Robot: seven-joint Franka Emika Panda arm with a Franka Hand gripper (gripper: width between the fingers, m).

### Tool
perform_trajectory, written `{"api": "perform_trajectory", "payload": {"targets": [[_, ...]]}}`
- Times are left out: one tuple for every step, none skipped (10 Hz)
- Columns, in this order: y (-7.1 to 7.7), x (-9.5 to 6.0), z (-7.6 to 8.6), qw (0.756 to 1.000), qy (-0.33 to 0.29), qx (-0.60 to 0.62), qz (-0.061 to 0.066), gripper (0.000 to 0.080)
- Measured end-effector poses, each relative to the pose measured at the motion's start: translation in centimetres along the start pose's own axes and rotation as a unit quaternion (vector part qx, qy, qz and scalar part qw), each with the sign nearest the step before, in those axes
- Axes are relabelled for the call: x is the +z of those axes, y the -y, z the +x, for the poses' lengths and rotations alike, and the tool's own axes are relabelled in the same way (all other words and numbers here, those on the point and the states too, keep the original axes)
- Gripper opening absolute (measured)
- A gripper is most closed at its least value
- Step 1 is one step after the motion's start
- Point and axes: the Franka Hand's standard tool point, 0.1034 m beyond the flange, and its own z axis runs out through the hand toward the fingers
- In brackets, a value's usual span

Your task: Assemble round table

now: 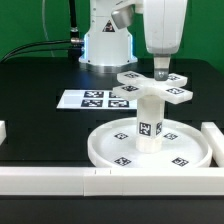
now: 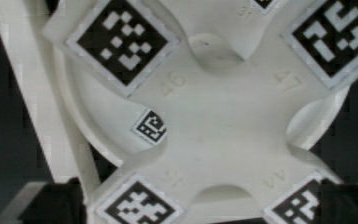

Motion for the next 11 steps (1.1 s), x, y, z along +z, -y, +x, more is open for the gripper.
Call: {"api": "perform_trajectory", "payload": {"targets": [[0.2,0.2,-0.3,1.000,0.001,0.002,0.002,0.0649],[0.2,0.3,-0.6,1.000,0.001,0.005,0.004,0.0649],[0.3,0.4,-0.8,1.000,0.001,0.006,0.004,0.0649],[0.3,0.6,-0.8,1.000,0.002,0.007,0.004,0.0649],[0.4,0.9,-0.9,1.000,0.002,0.008,0.005,0.0649],[0.4,1.1,-0.9,1.000,0.003,0.008,0.006,0.0649],[0.4,1.3,-0.9,1.000,0.003,0.008,0.008,0.0649],[0.5,1.6,-1.1,1.000,0.004,0.009,0.010,0.0649],[0.6,1.9,-1.3,1.000,0.005,0.010,0.012,0.0649],[0.6,2.1,-1.3,1.000,0.005,0.011,0.014,0.0649],[0.7,2.2,-1.3,1.000,0.006,0.011,0.015,0.0649]]}}
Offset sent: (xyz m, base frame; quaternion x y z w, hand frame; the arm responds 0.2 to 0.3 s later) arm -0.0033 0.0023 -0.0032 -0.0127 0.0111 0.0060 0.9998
